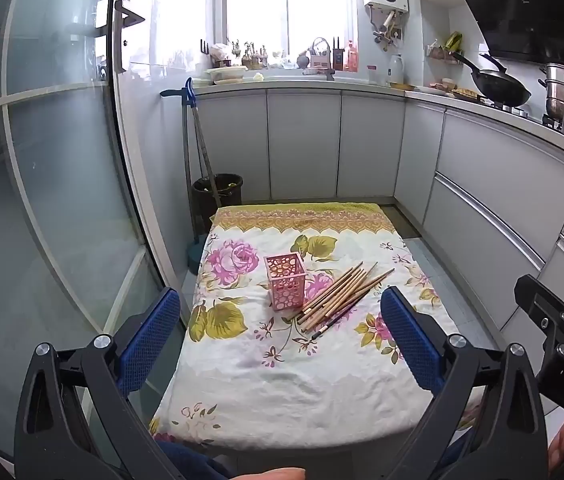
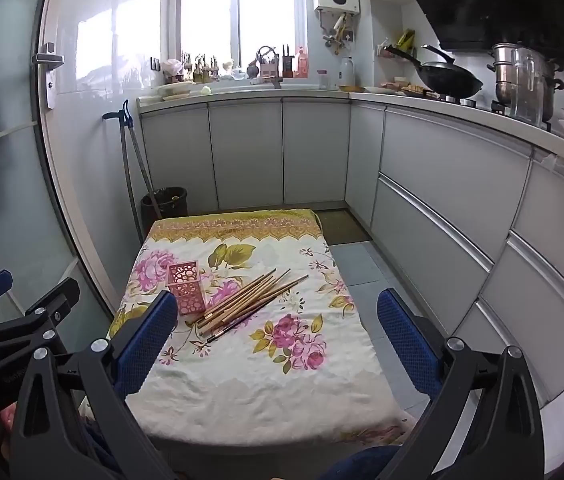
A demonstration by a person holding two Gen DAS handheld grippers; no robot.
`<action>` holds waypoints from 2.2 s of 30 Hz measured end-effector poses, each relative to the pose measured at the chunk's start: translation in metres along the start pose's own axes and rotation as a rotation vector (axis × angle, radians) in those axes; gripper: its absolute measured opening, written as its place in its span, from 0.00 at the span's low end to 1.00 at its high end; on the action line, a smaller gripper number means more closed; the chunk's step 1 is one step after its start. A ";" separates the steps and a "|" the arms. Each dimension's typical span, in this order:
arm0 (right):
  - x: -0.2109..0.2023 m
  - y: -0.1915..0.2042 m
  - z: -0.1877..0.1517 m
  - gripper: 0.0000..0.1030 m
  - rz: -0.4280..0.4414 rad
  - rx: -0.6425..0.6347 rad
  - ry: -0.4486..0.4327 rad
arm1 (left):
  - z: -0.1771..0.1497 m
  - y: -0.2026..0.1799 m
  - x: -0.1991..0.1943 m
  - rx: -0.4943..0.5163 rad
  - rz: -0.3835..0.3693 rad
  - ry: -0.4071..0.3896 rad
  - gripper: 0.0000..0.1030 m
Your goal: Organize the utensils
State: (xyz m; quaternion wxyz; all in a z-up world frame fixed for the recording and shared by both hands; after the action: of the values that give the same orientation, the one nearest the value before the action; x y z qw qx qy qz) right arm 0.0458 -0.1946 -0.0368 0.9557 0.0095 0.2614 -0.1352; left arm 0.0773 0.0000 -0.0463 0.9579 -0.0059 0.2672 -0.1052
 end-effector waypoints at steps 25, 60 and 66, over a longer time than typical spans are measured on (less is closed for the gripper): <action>0.000 -0.005 0.005 0.95 -0.001 0.013 0.002 | 0.001 0.000 -0.001 -0.006 -0.006 -0.005 0.93; 0.003 0.000 0.002 0.95 0.000 0.010 0.003 | 0.003 -0.006 0.000 -0.006 -0.013 -0.008 0.93; 0.004 0.002 0.001 0.95 0.001 0.007 0.003 | 0.003 -0.006 -0.001 -0.006 -0.013 -0.009 0.93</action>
State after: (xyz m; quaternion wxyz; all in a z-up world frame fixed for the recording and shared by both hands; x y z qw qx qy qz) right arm 0.0503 -0.1940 -0.0376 0.9554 0.0133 0.2622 -0.1355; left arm 0.0770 -0.0059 -0.0426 0.9584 -0.0109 0.2630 -0.1105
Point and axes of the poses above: each gripper's, at about its wrist camera, not at the fingertips, and x roughly the way its jaws point, y to its left, z to its top, the point moved 9 cm from there along x, roughly the way its jaws point, and after that the axes turned 12 degrees about -z, right-handed, at the moved point
